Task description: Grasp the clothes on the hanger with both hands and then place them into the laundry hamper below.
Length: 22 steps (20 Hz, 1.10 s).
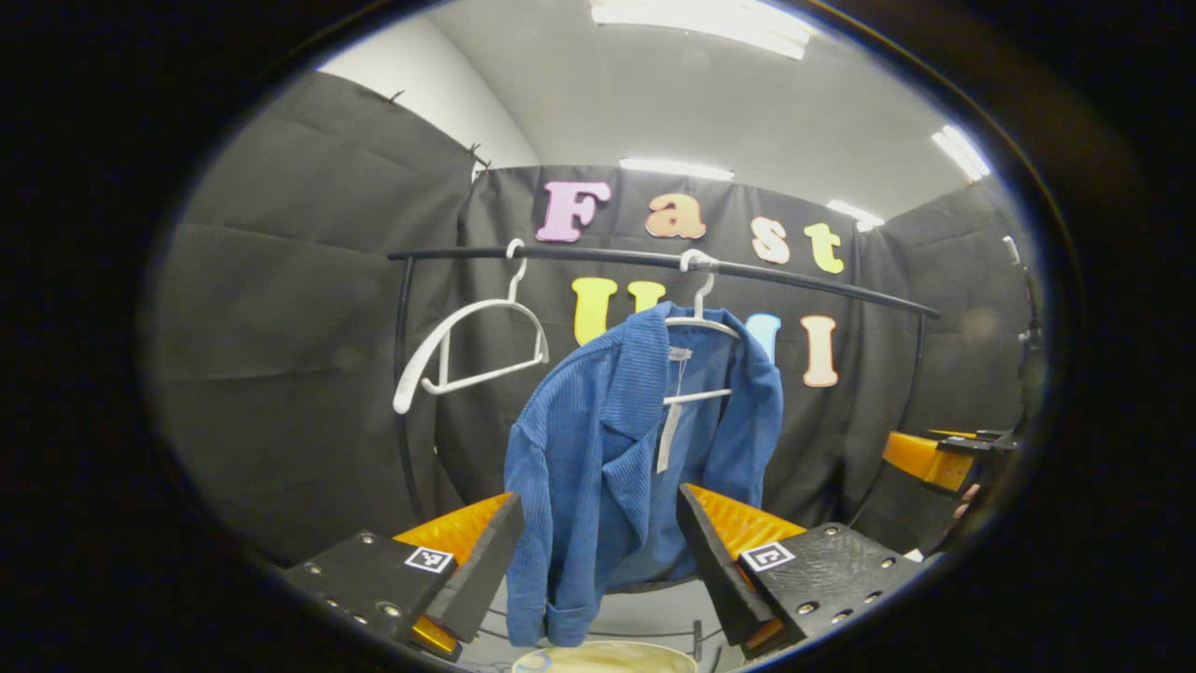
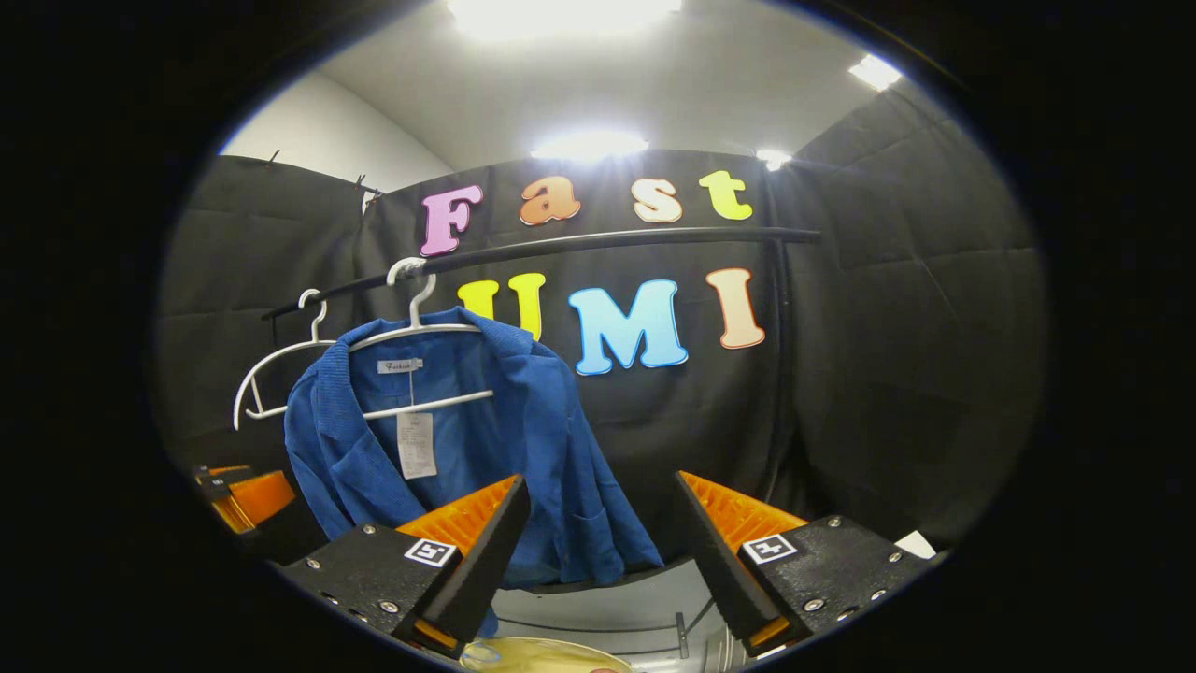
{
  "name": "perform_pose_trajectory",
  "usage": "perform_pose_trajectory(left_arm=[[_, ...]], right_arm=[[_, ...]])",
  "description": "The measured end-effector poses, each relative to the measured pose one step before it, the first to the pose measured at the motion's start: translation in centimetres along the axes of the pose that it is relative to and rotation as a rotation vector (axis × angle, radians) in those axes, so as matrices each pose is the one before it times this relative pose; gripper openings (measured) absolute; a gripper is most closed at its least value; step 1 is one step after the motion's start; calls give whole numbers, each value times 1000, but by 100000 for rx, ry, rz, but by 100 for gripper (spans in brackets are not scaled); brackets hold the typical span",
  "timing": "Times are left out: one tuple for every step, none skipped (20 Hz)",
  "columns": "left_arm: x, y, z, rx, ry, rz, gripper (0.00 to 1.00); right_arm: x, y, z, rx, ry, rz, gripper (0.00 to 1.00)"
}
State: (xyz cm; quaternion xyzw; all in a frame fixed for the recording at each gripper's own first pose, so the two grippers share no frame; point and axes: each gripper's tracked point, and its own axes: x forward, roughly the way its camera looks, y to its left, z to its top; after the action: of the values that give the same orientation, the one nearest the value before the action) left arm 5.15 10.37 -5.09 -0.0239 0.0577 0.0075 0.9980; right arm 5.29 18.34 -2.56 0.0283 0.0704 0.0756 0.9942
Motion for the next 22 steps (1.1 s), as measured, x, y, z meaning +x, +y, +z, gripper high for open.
perform_pose_trajectory(left_arm=[[432, 282, -68, -967, 409, -696, 94], [271, -226, 159, -1275, -375, -970, 94], [345, -290, 76, -1869, -119, -883, 94], [224, -326, -93, -2330, 35, -594, 94], [456, -342, -24, -2302, 114, -357, 94], [410, -412, 26, -1992, -97, 270, 94], [441, -301, 48, -1301, -135, 570, 94], [508, -302, -90, -504, 149, 832, 94], [411, -351, 5, 393, 71, 980, 94], [318, -238, 35, 838, -280, 1918, 94], [449, -91, 84, 782, -165, 2287, 94], [368, -99, -10, 339, -188, 2315, 94], [353, -213, 75, -284, -25, 1662, 94], [325, -179, -45, -568, 56, 1751, 94], [401, -110, -67, -602, 281, 1549, 94], [476, -64, -252, -267, 617, 1712, 95], [471, 125, -259, -117, 706, 2650, 94], [612, 76, -326, -192, 735, 2676, 94], [545, 21, -278, -292, 599, 2482, 94], [538, -69, -323, -36, 262, 2296, 94], [461, 68, -316, 261, 352, 2676, 94], [475, -55, -318, 346, 365, 2123, 94]], right_arm=[[331, 784, 415, -140, -462, 853, 94], [364, 589, 413, -874, -467, 539, 95], [381, 484, 261, -1579, -517, 414, 94], [557, 509, 101, -1947, -388, 677, 95], [599, 400, 93, -1824, -131, 1151, 95], [618, 451, -85, -1445, 222, 1519, 95], [660, 335, -108, -765, 733, 1864, 95], [703, 436, -254, -187, 849, 2190, 95], [771, 263, -295, 395, 1076, 2160, 95], [841, 299, -270, 837, 976, 2660, 95], [936, 216, -349, 961, 1034, 2428, 95], [893, 76, -285, 1054, 1048, 2488, 95], [861, 17, -310, 887, 1034, 2504, 95], [890, -194, -250, 518, 815, 2322, 95], [873, -189, -321, 125, 1000, 2184, 95], [849, -371, -242, 186, 899, 1891, 94], [935, -177, -201, 351, 732, 2223, 95], [955, -86, -246, 252, 729, 2834, 94], [933, -124, -273, 15, 797, 2315, 95], [918, -273, -289, 30, 721, 1795, 95], [855, -210, -367, 369, 669, 1590, 95], [840, -210, -217, 954, 304, 1560, 95]])
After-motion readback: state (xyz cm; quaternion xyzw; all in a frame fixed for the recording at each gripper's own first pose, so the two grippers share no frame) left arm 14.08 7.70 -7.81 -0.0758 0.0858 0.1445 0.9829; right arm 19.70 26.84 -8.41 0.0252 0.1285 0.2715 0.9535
